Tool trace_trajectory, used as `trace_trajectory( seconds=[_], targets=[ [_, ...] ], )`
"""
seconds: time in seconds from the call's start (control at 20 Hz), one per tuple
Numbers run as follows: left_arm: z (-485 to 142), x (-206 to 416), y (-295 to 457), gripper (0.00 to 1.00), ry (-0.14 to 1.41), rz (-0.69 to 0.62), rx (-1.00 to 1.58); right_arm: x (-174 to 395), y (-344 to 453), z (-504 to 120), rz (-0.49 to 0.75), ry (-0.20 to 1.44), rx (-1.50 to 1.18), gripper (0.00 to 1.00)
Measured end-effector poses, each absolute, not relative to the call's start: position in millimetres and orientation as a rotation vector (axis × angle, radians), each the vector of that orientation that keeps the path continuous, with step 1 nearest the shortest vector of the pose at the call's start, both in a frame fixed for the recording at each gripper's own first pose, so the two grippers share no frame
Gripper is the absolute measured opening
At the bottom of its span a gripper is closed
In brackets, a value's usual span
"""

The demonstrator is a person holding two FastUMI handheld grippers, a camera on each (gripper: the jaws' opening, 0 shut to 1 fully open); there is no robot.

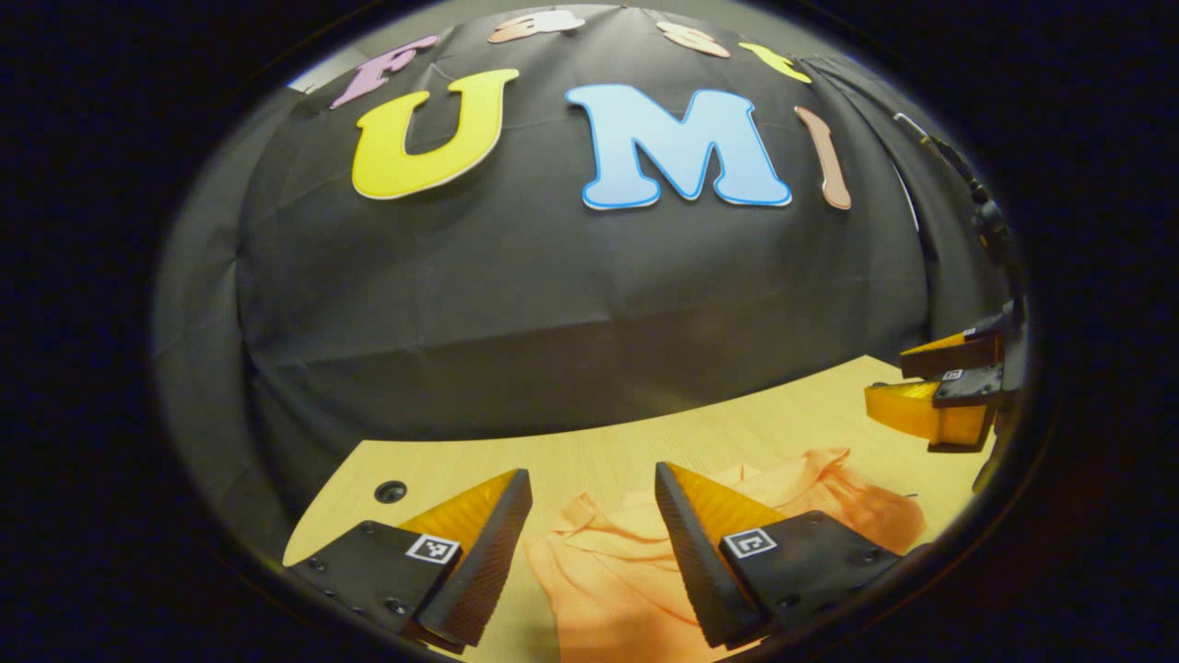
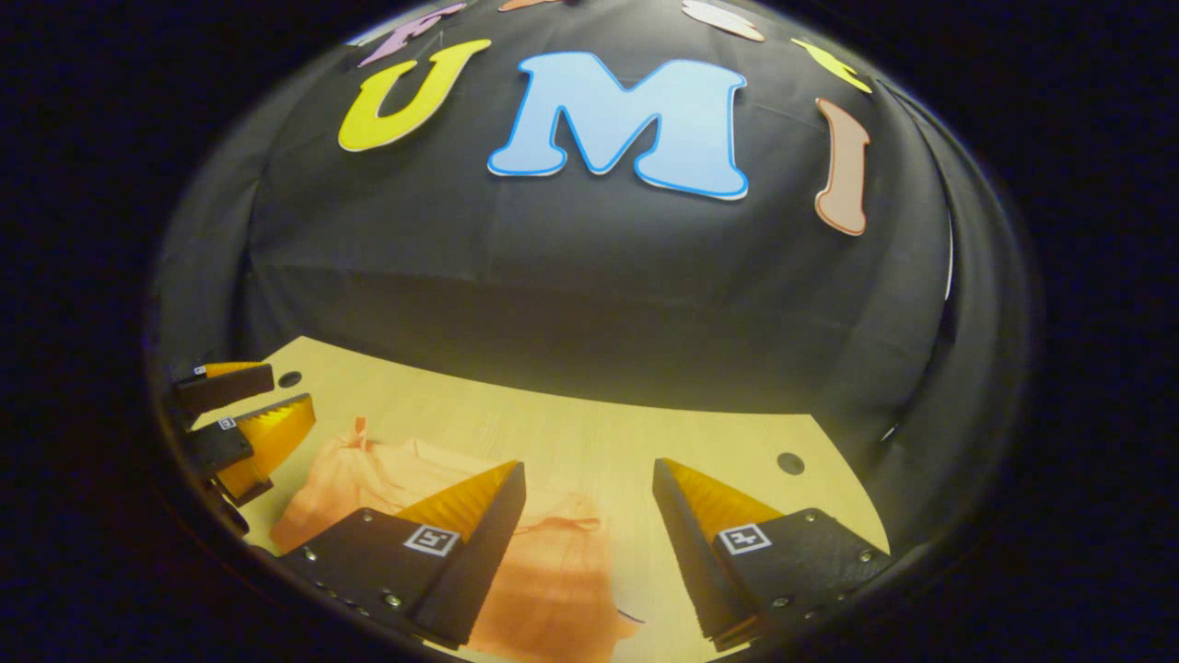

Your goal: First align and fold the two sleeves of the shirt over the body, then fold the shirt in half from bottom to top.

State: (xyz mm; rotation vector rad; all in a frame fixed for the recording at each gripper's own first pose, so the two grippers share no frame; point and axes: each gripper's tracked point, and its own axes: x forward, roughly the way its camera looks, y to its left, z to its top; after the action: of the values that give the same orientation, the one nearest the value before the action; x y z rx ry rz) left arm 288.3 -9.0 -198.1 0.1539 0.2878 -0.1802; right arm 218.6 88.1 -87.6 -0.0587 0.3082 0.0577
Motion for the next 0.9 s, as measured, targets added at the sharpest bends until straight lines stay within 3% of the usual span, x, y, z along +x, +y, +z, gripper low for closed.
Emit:
trace_trajectory(
  seconds=[0.05, 0.15, 0.35, 0.4, 0.55, 0.6, 0.65, 0.7, 0.75, 0.9],
  targets=[
    [-191.1, 282.6, -8.4, 0.96, 0.277, -0.172, 0.147, 212.3, 87.0, -80.4, 0.060, 0.291, -0.060, 0.88],
    [-180.1, 270.4, -6.8, 1.00, 0.262, -0.157, 0.141, 199.7, 83.4, -67.9, 0.064, 0.259, -0.051, 0.89],
    [-160.4, 240.3, -5.2, 1.00, 0.234, -0.138, 0.132, 167.9, 76.9, -46.6, 0.066, 0.209, -0.042, 0.89],
    [-154.8, 232.3, -4.5, 0.96, 0.226, -0.131, 0.127, 159.3, 74.5, -43.0, 0.066, 0.197, -0.044, 0.89],
    [-137.7, 205.1, -2.4, 0.96, 0.198, -0.115, 0.117, 132.5, 73.0, -35.6, 0.080, 0.178, -0.041, 0.89],
    [-132.3, 196.1, -2.1, 1.00, 0.190, -0.111, 0.116, 124.3, 72.4, -32.9, 0.084, 0.171, -0.039, 0.89],
    [-126.4, 186.0, -1.7, 0.96, 0.181, -0.106, 0.116, 114.3, 71.0, -30.6, 0.088, 0.165, -0.039, 0.89],
    [-120.6, 176.0, -1.7, 1.00, 0.173, -0.101, 0.116, 105.2, 69.5, -27.9, 0.088, 0.158, -0.043, 0.89],
    [-114.9, 165.1, -2.1, 0.96, 0.166, -0.099, 0.114, 96.1, 67.5, -25.5, 0.089, 0.150, -0.047, 0.89],
    [-100.4, 133.6, -4.2, 0.96, 0.145, -0.086, 0.111, 67.3, 64.5, -16.6, 0.099, 0.120, -0.043, 0.89]
  ],
)
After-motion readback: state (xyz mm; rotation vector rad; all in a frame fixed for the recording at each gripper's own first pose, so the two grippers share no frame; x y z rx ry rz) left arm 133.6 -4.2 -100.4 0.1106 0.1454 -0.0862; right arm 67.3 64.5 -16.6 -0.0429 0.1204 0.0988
